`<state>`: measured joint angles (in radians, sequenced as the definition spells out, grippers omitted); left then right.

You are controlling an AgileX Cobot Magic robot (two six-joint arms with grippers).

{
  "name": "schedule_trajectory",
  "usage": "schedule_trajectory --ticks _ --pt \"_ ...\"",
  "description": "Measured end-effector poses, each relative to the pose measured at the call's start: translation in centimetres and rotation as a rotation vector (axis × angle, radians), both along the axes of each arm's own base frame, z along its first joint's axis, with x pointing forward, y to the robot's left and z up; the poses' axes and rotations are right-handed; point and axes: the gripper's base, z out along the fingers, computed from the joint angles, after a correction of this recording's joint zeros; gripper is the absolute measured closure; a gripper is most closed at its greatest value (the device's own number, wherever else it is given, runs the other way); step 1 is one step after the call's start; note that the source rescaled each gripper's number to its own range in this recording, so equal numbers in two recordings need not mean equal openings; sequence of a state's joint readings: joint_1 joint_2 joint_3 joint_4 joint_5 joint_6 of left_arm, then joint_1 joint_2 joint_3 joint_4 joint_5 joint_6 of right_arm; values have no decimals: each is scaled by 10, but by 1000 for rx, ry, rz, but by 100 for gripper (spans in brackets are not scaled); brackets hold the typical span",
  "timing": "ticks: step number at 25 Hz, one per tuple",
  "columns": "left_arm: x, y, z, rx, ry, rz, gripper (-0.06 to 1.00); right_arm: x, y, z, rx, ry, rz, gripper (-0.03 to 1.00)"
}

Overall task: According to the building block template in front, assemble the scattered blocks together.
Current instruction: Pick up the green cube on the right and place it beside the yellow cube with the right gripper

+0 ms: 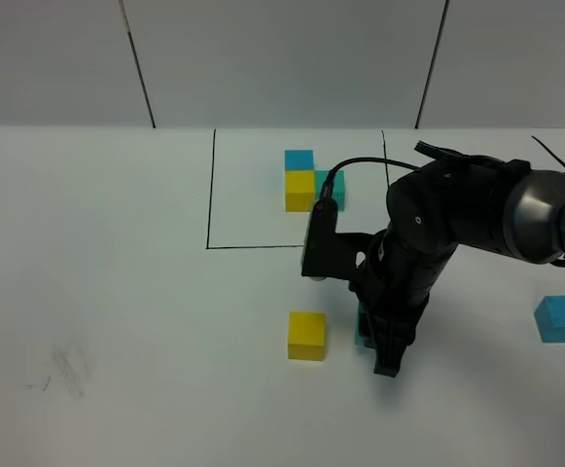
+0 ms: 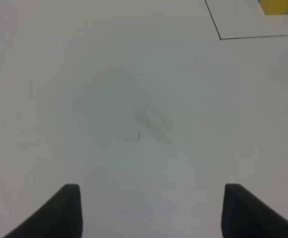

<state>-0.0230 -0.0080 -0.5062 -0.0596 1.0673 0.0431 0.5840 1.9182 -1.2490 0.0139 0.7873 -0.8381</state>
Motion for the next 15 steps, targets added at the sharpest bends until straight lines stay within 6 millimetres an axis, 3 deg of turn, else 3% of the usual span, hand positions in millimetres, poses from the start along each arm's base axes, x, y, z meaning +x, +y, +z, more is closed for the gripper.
schedule_trajectory --ticks 8,15 --pt "0 0 0 0 0 0 57 2 19 -5 -1 -7 67 96" --pt "0 0 0 0 0 1 57 3 21 -11 -12 7 74 96"
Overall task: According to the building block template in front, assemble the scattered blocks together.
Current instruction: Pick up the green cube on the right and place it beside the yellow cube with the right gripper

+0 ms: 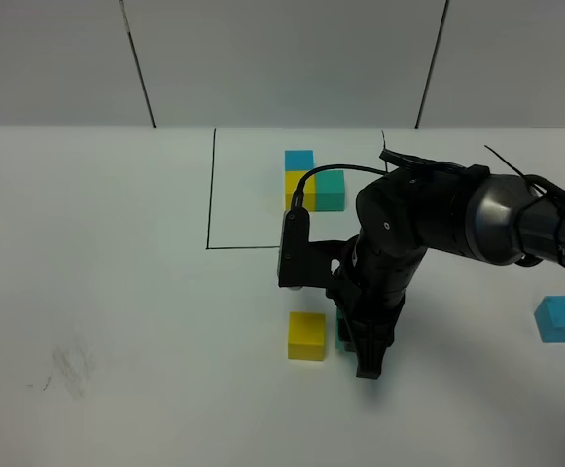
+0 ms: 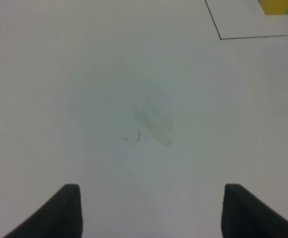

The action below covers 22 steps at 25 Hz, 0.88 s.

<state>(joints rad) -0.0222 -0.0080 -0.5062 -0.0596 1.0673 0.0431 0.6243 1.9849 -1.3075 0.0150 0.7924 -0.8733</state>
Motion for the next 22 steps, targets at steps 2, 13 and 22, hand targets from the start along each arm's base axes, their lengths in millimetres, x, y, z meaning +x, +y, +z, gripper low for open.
schedule_trajectory --ticks 2,13,22 --pt "0 0 0 0 0 0 57 0 0 0 3 -3 1 96" --pt "0 0 0 0 0 0 57 3 3 1 18 -37 55 96" --pt "0 0 0 0 0 0 57 2 5 1 39 -33 90 96"
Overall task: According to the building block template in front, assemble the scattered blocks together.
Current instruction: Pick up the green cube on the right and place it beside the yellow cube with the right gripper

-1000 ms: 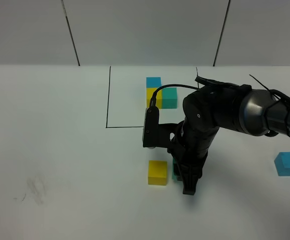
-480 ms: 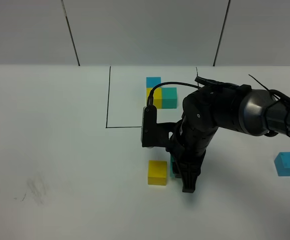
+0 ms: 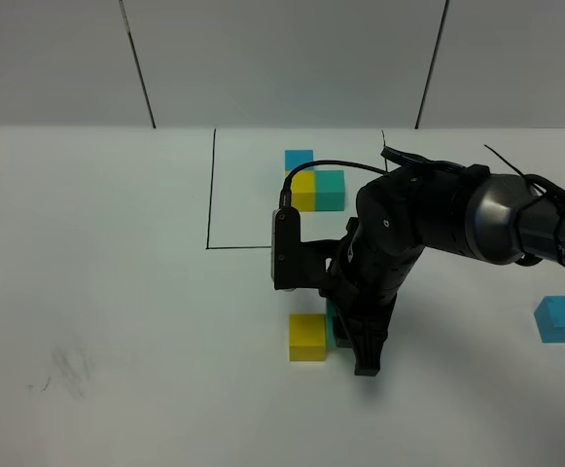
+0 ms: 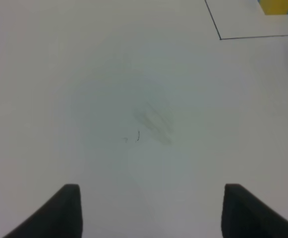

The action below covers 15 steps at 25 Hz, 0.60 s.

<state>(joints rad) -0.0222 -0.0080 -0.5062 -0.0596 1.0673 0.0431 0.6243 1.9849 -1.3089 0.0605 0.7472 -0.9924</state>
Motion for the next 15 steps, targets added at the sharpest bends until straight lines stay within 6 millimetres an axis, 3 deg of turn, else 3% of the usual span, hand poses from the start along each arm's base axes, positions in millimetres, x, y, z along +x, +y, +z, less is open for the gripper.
schedule_trajectory --ticks 15 --pt "0 0 0 0 0 0 57 1 2 -11 -7 19 2 96"
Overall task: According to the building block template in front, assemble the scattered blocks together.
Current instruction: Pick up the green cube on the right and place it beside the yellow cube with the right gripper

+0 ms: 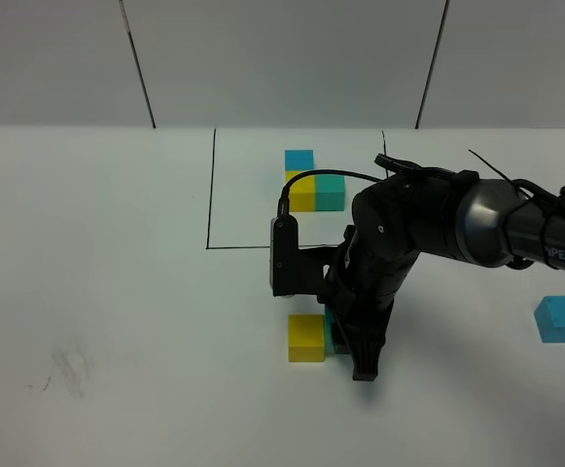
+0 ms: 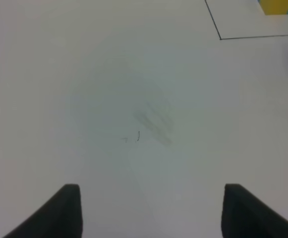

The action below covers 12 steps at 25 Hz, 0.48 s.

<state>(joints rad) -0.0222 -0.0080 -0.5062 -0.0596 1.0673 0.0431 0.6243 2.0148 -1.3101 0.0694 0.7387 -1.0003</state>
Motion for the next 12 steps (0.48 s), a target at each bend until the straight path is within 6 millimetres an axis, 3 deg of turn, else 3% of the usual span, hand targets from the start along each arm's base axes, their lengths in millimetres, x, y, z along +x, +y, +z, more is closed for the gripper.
schedule_trajectory --ticks 12 --pt "0 0 0 0 0 0 57 1 1 -10 -7 14 0 96"
